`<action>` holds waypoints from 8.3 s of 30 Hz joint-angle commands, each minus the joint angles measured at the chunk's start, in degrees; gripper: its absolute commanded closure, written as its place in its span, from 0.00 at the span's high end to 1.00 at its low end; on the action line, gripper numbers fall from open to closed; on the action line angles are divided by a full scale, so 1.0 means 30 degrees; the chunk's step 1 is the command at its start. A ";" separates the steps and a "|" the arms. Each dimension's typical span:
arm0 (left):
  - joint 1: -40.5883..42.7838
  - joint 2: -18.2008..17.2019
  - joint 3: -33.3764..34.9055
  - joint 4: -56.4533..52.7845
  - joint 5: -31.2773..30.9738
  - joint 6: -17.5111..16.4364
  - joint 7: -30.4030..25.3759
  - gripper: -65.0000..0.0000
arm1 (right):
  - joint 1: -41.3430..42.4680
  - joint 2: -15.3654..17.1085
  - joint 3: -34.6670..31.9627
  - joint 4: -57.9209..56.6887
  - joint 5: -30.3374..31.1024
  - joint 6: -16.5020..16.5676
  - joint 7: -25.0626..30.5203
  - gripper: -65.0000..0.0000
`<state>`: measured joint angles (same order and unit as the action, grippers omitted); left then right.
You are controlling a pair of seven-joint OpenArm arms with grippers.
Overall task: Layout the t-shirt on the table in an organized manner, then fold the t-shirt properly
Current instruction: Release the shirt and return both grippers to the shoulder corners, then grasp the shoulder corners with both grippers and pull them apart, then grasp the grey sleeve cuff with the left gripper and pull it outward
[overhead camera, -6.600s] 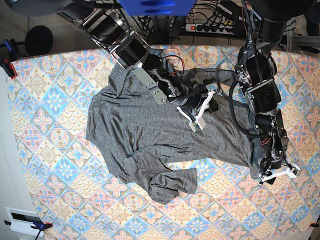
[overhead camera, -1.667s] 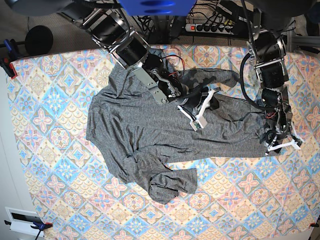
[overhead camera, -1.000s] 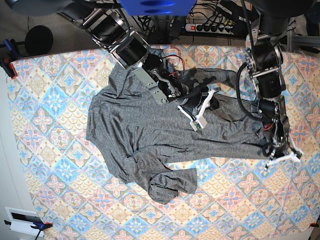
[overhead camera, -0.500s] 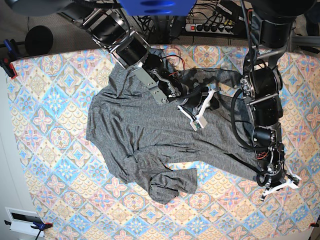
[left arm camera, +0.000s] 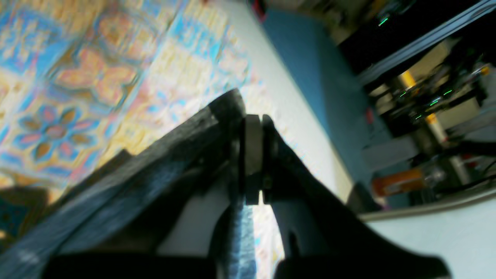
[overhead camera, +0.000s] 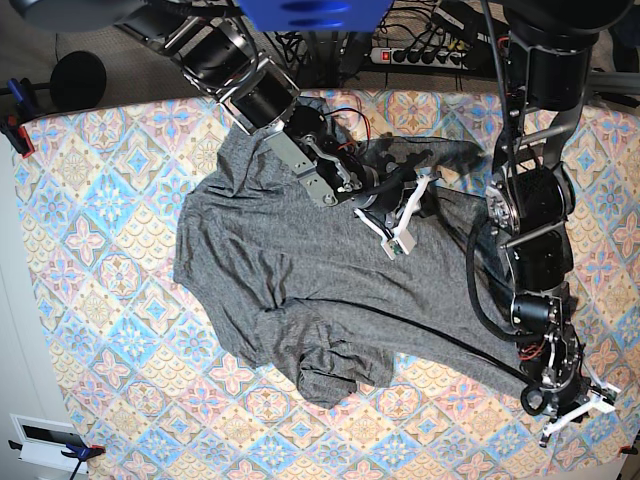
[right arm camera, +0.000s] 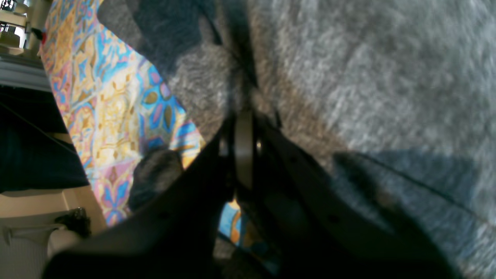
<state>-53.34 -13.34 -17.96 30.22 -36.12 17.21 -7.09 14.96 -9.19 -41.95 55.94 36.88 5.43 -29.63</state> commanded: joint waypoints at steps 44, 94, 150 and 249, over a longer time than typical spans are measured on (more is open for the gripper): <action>1.8616 -0.4504 0.0080 2.0799 0.0215 -0.6045 1.6240 0.47 | -0.6291 0.3342 1.1538 1.2078 -0.0500 -0.0331 -0.1773 0.02; 2.1195 -0.4592 0.0080 2.1561 0.0040 -0.6836 1.6855 0.47 | -0.6789 0.3283 2.0681 0.7301 0.2460 -0.0272 -0.5494 0.38; 2.1898 -0.5530 0.3304 2.1503 -0.4210 -0.8858 2.2247 0.48 | -0.2862 0.6683 2.3846 0.2730 0.3456 -0.0331 -0.2710 0.14; 2.7290 -0.9750 -0.1121 2.4580 -1.0569 -0.9796 2.3976 0.00 | -0.4298 0.6683 2.3963 0.5836 0.3544 -0.0331 -0.3502 0.50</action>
<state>28.75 -41.41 -20.88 103.22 -67.07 -12.05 65.39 1.30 10.02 29.74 72.79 48.31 5.21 -39.92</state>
